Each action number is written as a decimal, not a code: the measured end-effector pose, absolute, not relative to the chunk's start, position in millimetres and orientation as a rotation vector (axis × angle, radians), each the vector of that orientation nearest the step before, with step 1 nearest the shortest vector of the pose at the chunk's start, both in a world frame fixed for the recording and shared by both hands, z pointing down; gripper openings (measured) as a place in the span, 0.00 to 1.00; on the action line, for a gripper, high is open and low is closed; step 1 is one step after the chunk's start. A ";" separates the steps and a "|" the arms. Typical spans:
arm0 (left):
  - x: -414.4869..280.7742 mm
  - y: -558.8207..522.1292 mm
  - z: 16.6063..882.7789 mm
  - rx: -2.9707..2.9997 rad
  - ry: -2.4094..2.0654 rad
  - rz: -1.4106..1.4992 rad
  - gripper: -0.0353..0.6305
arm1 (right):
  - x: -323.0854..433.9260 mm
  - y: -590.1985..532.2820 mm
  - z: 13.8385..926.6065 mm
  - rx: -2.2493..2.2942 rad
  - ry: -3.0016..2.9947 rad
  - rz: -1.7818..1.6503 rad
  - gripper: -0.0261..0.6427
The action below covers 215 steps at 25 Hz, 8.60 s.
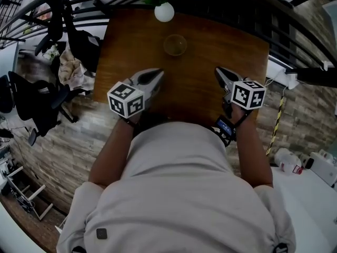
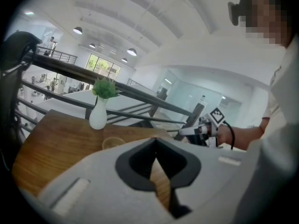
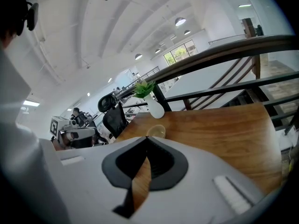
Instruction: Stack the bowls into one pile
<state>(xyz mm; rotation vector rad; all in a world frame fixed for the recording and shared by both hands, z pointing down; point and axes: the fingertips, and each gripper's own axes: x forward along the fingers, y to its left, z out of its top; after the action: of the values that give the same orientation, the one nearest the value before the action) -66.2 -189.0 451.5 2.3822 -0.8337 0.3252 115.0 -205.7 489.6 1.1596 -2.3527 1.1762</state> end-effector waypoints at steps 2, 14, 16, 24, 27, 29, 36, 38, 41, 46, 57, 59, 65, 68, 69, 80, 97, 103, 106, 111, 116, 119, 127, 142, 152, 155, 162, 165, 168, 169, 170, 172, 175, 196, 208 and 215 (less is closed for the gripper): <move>-69.8 -197.4 455.5 2.381 -0.816 0.331 0.06 | 111.5 -210.2 491.4 1.177 -2.343 1.180 0.05; -94.1 -260.8 488.9 2.365 -0.707 0.411 0.06 | 74.5 -265.2 524.5 1.221 -2.264 1.258 0.05; -96.6 -271.7 497.8 2.354 -0.691 0.423 0.06 | 68.4 -277.3 532.5 1.216 -2.250 1.269 0.06; -96.3 -310.6 541.2 2.303 -0.636 0.458 0.06 | 49.8 -322.3 576.1 1.163 -2.193 1.324 0.10; -90.2 -320.3 559.3 2.282 -0.612 0.479 0.06 | 46.6 -335.1 596.0 1.149 -2.166 1.367 0.11; -83.3 -327.6 569.6 2.275 -0.599 0.493 0.06 | 48.7 -344.2 610.2 1.145 -2.145 1.388 0.13; -76.0 -350.8 609.5 2.231 -0.587 0.512 0.06 | 43.1 -370.4 665.2 1.097 -2.085 1.445 0.15; -78.8 -354.3 618.9 2.217 -0.588 0.515 0.06 | 37.0 -375.8 678.4 1.085 -2.072 1.464 0.15; -79.2 -361.3 629.7 2.196 -0.592 0.514 0.06 | 36.2 -386.6 695.6 1.088 -2.042 1.470 0.16; -81.9 -364.6 642.6 2.172 -0.593 0.512 0.06 | 34.7 -395.5 716.3 1.082 -2.003 1.467 0.18; -85.1 -359.1 644.6 2.154 -0.611 0.501 0.06 | 26.1 -389.7 723.3 1.057 -1.996 1.462 0.06; -85.9 -357.9 640.5 2.161 -0.616 0.500 0.06 | 25.6 -386.4 718.7 1.054 -2.005 1.460 0.06; -83.4 -346.3 618.6 2.199 -0.633 0.488 0.06 | 33.1 -370.0 693.1 1.068 -2.042 1.430 0.06; -79.8 -332.1 601.7 2.224 -0.640 0.484 0.06 | 40.0 -355.3 674.2 1.084 -2.065 1.420 0.06; -78.8 -327.8 595.8 2.233 -0.644 0.482 0.06 | 43.2 -351.2 667.3 1.094 -2.072 1.410 0.06; -67.7 -279.4 525.4 2.352 -0.727 0.442 0.06 | 75.5 -290.9 590.2 1.135 -2.173 1.288 0.06; 1.3 -171.1 452.2 2.417 -0.815 0.352 0.06 | 176.9 -188.0 508.7 1.167 -2.277 1.215 0.06; 10.1 -165.8 445.1 2.437 -0.844 0.391 0.06 | 177.9 -186.9 505.5 1.132 -2.316 1.206 0.06; 0.7 -164.3 444.9 2.424 -0.867 0.408 0.06 | 175.3 -187.7 506.7 1.122 -2.320 1.215 0.06; -12.6 -166.3 445.1 2.414 -0.885 0.413 0.06 | 165.2 -189.0 502.5 1.111 -2.334 1.208 0.06; -21.8 -170.0 439.3 2.434 -0.860 0.409 0.06 | 152.3 -191.1 500.1 1.128 -2.322 1.200 0.06; -38.5 -173.8 438.9 2.443 -0.858 0.409 0.06 | 138.9 -193.3 502.1 1.141 -2.308 1.202 0.06; -111.3 -165.2 433.9 2.456 -0.843 0.380 0.06 | 75.9 -176.7 494.8 1.187 -2.282 1.207 0.06; -282.2 -134.4 432.1 2.475 -0.795 0.327 0.06 | -81.4 -132.9 480.8 1.270 -2.246 1.212 0.06; -345.4 -115.3 431.7 2.503 -0.734 0.323 0.06 | -152.6 -106.1 485.1 1.308 -2.220 1.234 0.06; -347.1 -114.4 431.8 2.508 -0.718 0.318 0.06 | -158.1 -102.1 484.8 1.312 -2.215 1.234 0.06; -342.3 -118.2 430.2 2.519 -0.693 0.329 0.06 | -154.4 -108.5 482.1 1.329 -2.212 1.229 0.06; -341.3 -124.3 431.9 2.518 -0.692 0.336 0.06 | -155.4 -113.6 483.9 1.319 -2.215 1.227 0.06; -334.4 -130.5 434.5 2.507 -0.684 0.333 0.06 | -152.1 -118.4 487.4 1.303 -2.209 1.234 0.06; -330.5 -131.4 435.1 2.502 -0.676 0.329 0.06 | -149.3 -119.6 489.3 1.299 -2.204 1.238 0.06; -326.8 -132.5 435.9 2.498 -0.670 0.328 0.06 | -146.4 -121.0 491.5 1.295 -2.199 1.243 0.06; -320.8 -136.7 439.5 2.492 -0.664 0.338 0.06 | -141.5 -124.8 496.9 1.280 -2.188 1.249 0.06; -312.6 -146.5 447.4 2.471 -0.673 0.351 0.06 | -134.4 -131.8 505.6 1.245 -2.173 1.261 0.06; -277.0 -170.6 531.2 2.294 -0.703 0.437 0.06 | -144.7 -146.4 593.0 0.927 -2.095 1.357 0.07; -269.4 -164.3 566.2 2.214 -0.694 0.477 0.06 | -147.8 -146.8 628.2 0.849 -2.063 1.407 0.07; -264.5 -168.3 570.7 2.204 -0.690 0.483 0.06 | -143.7 -154.8 635.6 0.872 -2.056 1.414 0.09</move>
<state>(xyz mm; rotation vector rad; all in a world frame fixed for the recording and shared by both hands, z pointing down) -264.5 -168.3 570.7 2.2036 -0.6904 0.4829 -143.7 -154.8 635.6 0.8717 -2.0557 1.4138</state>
